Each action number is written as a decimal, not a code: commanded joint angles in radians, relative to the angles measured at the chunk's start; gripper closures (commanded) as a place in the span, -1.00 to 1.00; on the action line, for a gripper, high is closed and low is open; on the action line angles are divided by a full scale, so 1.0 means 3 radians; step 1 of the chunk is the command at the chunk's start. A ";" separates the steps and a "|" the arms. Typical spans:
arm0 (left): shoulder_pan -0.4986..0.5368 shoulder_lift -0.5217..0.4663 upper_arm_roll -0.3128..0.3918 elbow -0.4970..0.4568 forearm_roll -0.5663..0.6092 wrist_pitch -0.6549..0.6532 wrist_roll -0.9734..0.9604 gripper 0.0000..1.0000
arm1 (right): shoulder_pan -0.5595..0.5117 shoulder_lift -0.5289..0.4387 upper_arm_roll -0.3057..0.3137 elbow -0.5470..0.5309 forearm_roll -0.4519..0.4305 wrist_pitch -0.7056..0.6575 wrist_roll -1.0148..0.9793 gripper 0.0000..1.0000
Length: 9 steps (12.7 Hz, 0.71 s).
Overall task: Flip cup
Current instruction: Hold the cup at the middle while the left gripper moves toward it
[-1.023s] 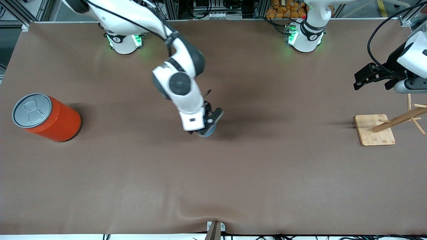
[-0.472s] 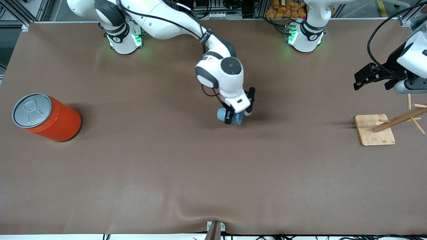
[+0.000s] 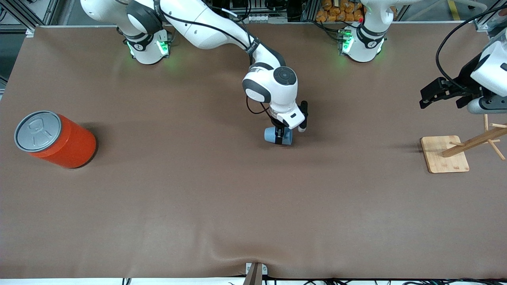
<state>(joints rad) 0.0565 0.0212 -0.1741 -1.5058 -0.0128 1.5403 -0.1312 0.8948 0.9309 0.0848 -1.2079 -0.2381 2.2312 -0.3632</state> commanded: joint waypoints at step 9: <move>0.0016 0.0302 -0.0038 0.0029 -0.0125 -0.0047 0.0085 -1.00 | 0.0100 0.0123 -0.0022 0.0064 -0.0162 0.0008 0.0024 -0.98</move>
<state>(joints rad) 0.0522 0.0965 -0.1809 -1.5097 -0.0242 1.5373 -0.1172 0.9179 0.9515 0.0847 -1.2077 -0.2566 2.2315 -0.3630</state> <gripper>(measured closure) 0.000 0.194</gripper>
